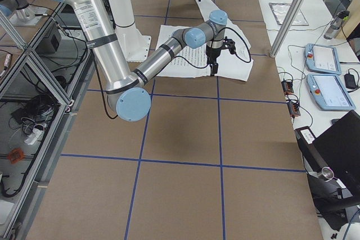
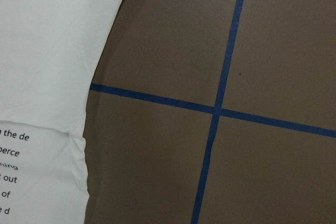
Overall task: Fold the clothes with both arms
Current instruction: 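Move the left gripper toward the other sleeve cuff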
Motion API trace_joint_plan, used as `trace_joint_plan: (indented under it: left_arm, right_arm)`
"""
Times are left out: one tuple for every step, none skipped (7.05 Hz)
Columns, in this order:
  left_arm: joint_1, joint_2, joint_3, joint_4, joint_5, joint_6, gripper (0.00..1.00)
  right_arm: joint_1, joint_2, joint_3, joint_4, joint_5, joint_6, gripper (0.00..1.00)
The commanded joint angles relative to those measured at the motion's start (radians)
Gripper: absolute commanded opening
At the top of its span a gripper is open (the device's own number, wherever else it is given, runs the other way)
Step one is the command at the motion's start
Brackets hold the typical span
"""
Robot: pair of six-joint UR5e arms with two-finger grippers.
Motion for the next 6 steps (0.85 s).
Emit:
trace_joint_plan:
  left_arm:
    - [-0.061, -0.001, -0.042, 0.03, -0.071, 0.007, 0.99]
    - [-0.063, -0.001, -0.042, 0.034, -0.071, 0.009, 0.99]
    - [-0.061, -0.004, -0.04, 0.034, -0.065, 0.009, 0.99]
    - [-0.061, -0.004, -0.039, 0.036, -0.06, 0.001, 0.99]
    - [-0.061, -0.007, -0.036, 0.036, -0.056, -0.005, 0.99]
    - [-0.061, -0.01, -0.033, 0.037, -0.01, -0.007, 0.99]
  right_arm:
    - [0.0, -0.005, 0.002, 0.0, 0.0, 0.002, 1.0]
    - [0.0, -0.012, 0.004, 0.0, -0.002, 0.0, 1.0]
    - [0.0, -0.015, 0.007, 0.0, -0.003, 0.0, 1.0]
    - [-0.001, -0.015, 0.005, 0.0, -0.003, 0.002, 1.0]
    - [-0.001, -0.015, 0.007, 0.0, -0.003, 0.002, 1.0]
    - [-0.001, -0.015, 0.007, 0.0, -0.003, 0.002, 1.0]
